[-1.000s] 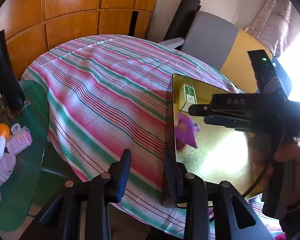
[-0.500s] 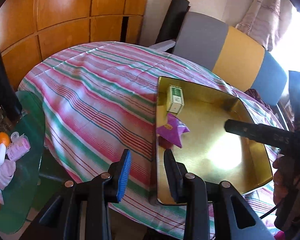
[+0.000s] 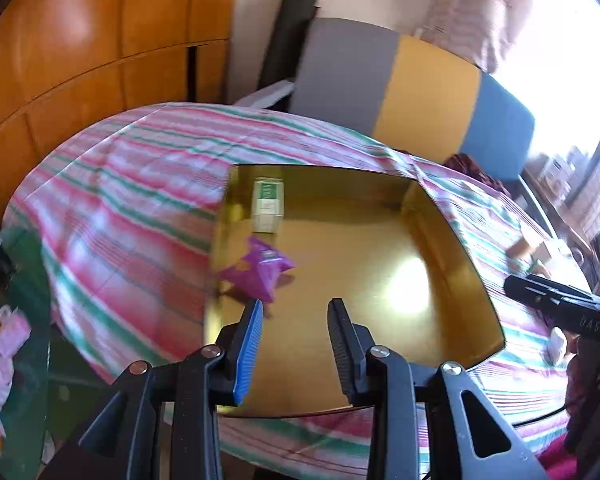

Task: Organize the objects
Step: 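Grasp the yellow sponge with the left tool while the right tool returns to the items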

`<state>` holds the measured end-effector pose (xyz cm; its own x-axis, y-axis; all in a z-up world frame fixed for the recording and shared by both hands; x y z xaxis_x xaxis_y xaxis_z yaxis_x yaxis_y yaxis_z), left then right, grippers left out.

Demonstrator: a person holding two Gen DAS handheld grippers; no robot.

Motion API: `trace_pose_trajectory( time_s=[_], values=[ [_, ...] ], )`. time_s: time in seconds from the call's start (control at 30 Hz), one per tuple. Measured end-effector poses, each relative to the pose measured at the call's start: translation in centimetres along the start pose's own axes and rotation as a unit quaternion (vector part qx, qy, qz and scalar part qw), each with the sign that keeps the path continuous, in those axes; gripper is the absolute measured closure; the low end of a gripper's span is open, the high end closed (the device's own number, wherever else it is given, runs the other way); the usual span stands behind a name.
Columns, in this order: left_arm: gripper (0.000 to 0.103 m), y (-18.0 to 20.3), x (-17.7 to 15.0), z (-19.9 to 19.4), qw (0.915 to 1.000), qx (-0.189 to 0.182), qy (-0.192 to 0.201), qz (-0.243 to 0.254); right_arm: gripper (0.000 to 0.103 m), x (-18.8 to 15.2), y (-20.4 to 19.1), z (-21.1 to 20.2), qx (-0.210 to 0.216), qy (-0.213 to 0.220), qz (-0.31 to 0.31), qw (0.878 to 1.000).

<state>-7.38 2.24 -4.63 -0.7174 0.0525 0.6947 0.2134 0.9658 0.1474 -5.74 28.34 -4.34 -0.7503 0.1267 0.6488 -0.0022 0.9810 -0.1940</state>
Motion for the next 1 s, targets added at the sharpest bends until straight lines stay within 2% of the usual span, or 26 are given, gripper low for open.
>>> trace_pose_trajectory(
  time_s=[0.23,0.43,0.53,0.67,0.77,0.87,1.0],
  values=[
    [0.07,5.4,0.8,0.6,0.9978,-0.04,-0.008,0.053,0.013,-0.9,9.9,-5.2,-0.069,0.031,0.062,0.995],
    [0.07,10.3,0.9,1.2,0.9925,-0.069,-0.02,0.099,0.01,-2.1,19.4,-10.5,-0.144,0.061,0.137,0.978],
    [0.07,13.2,0.9,1.4,0.9877,-0.087,-0.022,0.128,0.008,-2.8,24.0,-13.2,-0.178,0.087,0.189,0.962],
    [0.07,18.0,0.9,1.9,0.9769,-0.119,-0.027,0.175,0.006,-4.4,29.6,-16.2,-0.22,0.129,0.263,0.93],
    [0.069,21.9,0.5,3.1,0.966,-0.147,-0.041,0.209,0.006,-5.9,32.2,-16.9,-0.229,0.153,0.302,0.913],
    [0.062,26.0,-0.2,4.3,0.9526,-0.182,-0.059,0.237,0.006,-7.8,34.3,-17.0,-0.23,0.162,0.352,0.893],
    [0.057,30.5,-0.3,6.6,0.9421,-0.203,-0.08,0.254,0.006,-8.6,35.5,-17.3,-0.213,0.165,0.393,0.879]
  ],
)
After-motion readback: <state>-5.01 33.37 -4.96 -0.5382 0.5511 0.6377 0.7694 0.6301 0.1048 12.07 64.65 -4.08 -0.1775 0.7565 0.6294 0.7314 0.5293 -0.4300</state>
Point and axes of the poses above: each gripper's, at about its wrist camera, not at the fingertips, and z roughly the way its jaws point, y to its right, x to its top, the point moved 3 cm from there along z, roughly the way its jaws point, and after that the axes turned 4 degrees about y, right-handed, at the moved point
